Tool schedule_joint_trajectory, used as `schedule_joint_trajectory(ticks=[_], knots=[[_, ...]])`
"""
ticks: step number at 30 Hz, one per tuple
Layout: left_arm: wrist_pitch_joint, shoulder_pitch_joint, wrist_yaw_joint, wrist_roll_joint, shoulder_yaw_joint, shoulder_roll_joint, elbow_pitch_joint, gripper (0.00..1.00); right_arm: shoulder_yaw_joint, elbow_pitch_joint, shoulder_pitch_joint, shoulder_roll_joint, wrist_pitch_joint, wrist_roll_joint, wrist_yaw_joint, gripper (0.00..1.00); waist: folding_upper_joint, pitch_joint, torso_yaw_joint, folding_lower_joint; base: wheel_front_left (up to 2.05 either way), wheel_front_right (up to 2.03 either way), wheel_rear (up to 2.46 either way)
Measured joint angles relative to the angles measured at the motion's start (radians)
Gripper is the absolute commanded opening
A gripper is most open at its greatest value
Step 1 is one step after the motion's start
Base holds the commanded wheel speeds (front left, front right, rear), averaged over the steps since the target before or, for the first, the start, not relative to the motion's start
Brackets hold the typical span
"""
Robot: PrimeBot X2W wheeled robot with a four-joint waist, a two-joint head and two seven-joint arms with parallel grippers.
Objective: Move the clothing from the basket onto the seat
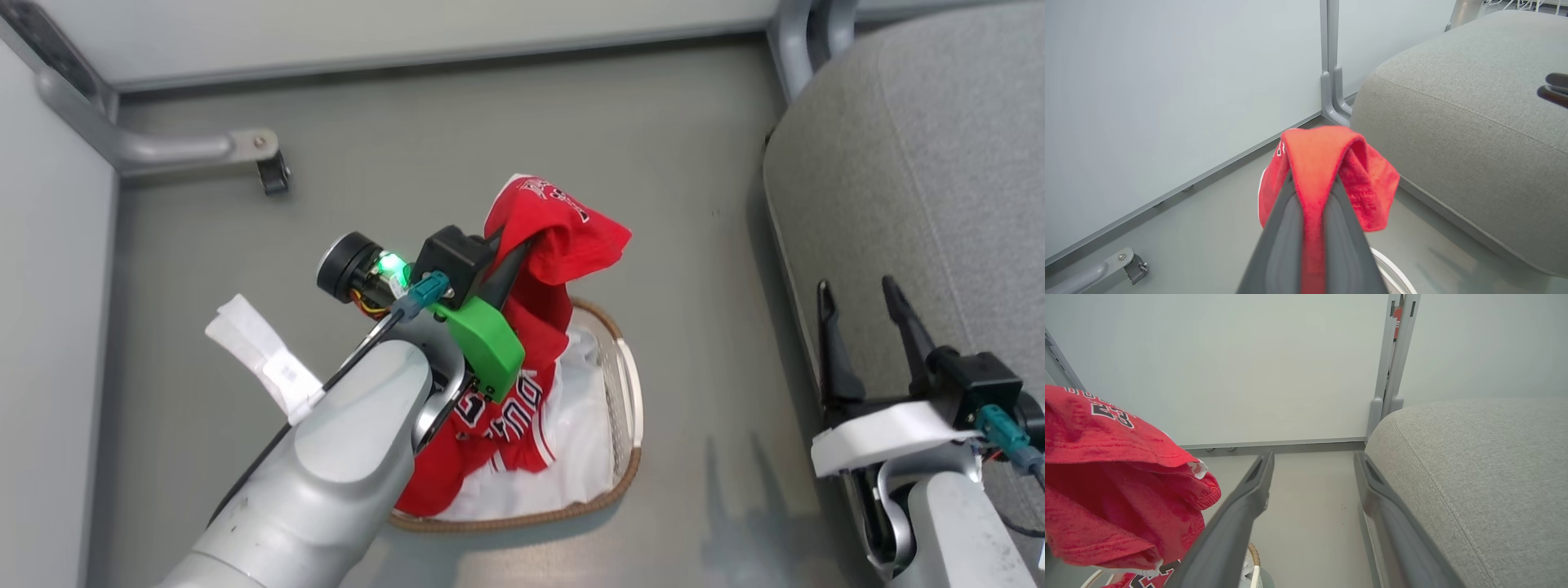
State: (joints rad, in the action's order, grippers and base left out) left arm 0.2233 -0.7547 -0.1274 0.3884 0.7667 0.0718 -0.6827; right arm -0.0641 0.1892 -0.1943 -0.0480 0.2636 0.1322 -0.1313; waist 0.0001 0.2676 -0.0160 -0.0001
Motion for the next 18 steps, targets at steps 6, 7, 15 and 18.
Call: schedule_joint_trajectory(ticks=[6,7,15,18], knots=[[-0.057,-0.08,-0.001,0.079,0.061,0.012,0.055,0.0,0.033,0.018,0.045,0.0,0.0,0.003,0.0,1.0,0.0,-0.127,0.018,0.0,0.0,0.0,0.0],[-0.064,-0.099,-0.002,0.09,0.077,0.016,0.066,0.0,0.038,0.018,0.046,0.0,0.0,0.003,0.0,1.0,0.0,-0.147,0.021,0.0,0.0,0.0,0.0],[-0.099,-0.223,-0.002,0.195,0.142,0.037,0.127,0.0,0.08,0.02,0.057,0.0,0.0,0.003,0.0,1.0,0.0,-0.252,0.04,-0.0001,0.0,0.0,0.0],[-0.098,-0.25,-0.002,0.228,0.146,0.04,0.134,0.0,0.108,0.023,0.047,0.0,0.0,0.0,0.0,1.0,0.0,-0.266,0.041,-0.0001,0.0,0.0,0.0]])
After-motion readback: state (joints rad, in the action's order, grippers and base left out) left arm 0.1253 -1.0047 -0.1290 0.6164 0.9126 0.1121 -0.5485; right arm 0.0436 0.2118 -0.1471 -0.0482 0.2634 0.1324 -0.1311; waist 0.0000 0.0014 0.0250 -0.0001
